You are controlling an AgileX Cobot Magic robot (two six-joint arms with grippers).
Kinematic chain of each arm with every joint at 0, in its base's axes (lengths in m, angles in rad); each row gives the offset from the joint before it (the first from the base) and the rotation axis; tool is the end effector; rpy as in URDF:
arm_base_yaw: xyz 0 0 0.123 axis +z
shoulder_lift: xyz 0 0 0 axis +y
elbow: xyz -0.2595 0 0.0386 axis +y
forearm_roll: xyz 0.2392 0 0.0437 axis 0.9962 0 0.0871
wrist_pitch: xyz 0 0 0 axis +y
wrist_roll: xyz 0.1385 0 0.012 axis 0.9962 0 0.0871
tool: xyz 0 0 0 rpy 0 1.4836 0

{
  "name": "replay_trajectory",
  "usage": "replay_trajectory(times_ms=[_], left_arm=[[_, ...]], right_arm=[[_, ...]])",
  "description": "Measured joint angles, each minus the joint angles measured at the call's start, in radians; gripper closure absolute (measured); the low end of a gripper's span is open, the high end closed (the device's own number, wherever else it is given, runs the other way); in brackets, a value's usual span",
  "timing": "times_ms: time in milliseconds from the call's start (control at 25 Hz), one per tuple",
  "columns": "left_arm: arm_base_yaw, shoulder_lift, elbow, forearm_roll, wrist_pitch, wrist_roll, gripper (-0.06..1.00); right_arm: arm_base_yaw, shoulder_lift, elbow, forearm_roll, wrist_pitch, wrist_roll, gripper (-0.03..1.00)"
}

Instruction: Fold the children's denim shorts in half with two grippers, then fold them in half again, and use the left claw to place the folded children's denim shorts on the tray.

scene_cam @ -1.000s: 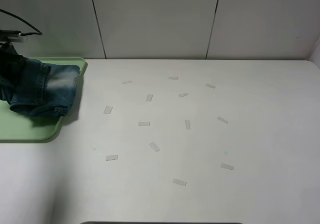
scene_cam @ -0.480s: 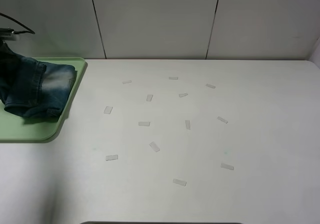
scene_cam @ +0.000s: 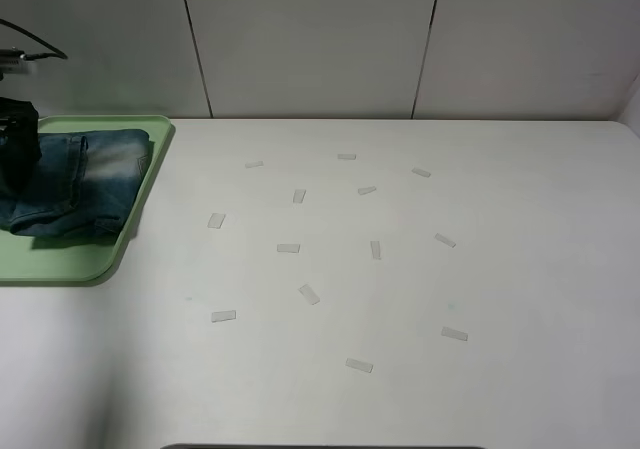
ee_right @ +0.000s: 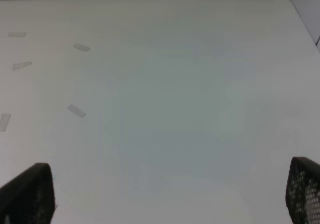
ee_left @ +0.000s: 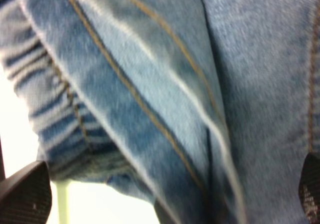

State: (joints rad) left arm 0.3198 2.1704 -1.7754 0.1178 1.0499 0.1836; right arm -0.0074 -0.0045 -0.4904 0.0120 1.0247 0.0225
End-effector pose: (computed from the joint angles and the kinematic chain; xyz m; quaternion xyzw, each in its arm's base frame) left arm 0.4184 0.1535 0.1286 -0.0439 0.9919 0.0786 0.0894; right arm 0.0557 0.0010 0.2529 0.0125 0.8450 0.0100 0.5346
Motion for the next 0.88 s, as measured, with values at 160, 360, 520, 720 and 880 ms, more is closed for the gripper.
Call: replay_trajectory(times_ms=[160, 360, 520, 720, 880], left_arm=[[0.000, -0.056, -0.001, 0.000, 0.048, -0.001, -0.05], [-0.011, -0.104, -0.001, -0.060, 0.070, -0.002, -0.05], [-0.088, -0.098, -0.001, -0.111, 0.028, -0.002, -0.05], [-0.210, -0.042, -0.001, -0.126, -0.034, -0.028, -0.05], [-0.248, 0.023, -0.001, -0.126, -0.018, -0.064, -0.05]], right_arm=[[0.000, 0.000, 0.000, 0.000, 0.000, 0.000, 0.27], [0.000, 0.000, 0.000, 0.000, 0.000, 0.000, 0.27], [0.000, 0.000, 0.000, 0.000, 0.000, 0.000, 0.27], [0.000, 0.000, 0.000, 0.000, 0.000, 0.000, 0.27], [0.000, 0.000, 0.000, 0.000, 0.000, 0.000, 0.27]])
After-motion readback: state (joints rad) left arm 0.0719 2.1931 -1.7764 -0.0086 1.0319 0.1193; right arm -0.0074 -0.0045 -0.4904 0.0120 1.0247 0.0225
